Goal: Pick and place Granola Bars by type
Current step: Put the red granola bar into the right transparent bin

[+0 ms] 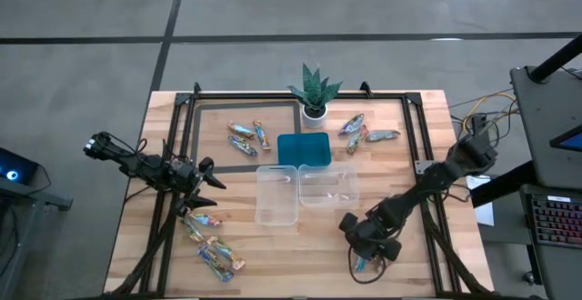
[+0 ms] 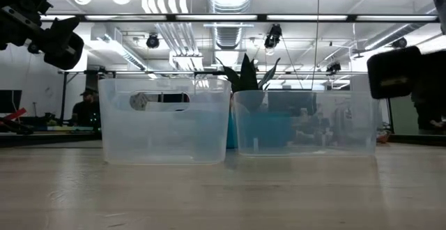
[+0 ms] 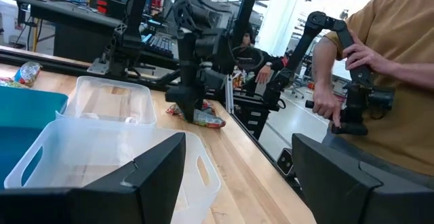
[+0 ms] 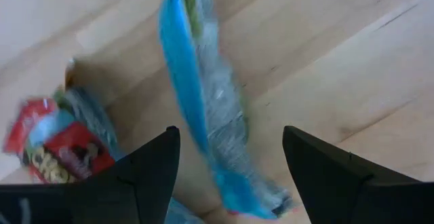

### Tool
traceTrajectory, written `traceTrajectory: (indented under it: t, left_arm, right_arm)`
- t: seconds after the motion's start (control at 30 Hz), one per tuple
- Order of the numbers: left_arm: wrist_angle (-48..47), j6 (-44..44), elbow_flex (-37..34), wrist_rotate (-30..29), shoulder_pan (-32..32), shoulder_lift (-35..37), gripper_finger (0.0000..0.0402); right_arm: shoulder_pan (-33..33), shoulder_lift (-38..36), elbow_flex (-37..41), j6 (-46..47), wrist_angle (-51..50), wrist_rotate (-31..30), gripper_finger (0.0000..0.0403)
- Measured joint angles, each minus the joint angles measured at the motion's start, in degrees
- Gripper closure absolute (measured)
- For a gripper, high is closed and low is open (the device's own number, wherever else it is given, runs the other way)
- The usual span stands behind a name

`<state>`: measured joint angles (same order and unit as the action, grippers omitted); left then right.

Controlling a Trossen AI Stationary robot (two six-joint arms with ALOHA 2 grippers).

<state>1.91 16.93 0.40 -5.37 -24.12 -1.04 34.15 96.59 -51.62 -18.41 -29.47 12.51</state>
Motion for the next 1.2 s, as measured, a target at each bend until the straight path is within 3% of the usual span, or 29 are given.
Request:
traceTrajectory:
  t: [0.2, 0.37, 0.83, 1.2]
  left_arm:
    - [0.0, 0.0, 0.0, 0.0, 0.0, -0.2, 0.0152]
    - [0.0, 0.0, 0.0, 0.0, 0.0, -0.4, 0.0152]
    - [0.1, 0.0, 0.0, 0.0, 0.0, -0.4, 0.0152]
    - [0.1, 0.0, 0.0, 0.0, 0.0, -0.4, 0.0152]
  right_arm:
    - [0.1, 0.8, 0.7, 0.9, 0.5, 0.0, 0.0158]
    - [0.1, 0.9, 1.3, 1.6, 0.9, -0.4, 0.0188]
    - [0.0, 0.3, 1.4, 2.1, 0.8, -2.2, 0.0378]
    - [-2.6, -0.9, -3.6, 10.8, -8.3, -2.2, 0.0390]
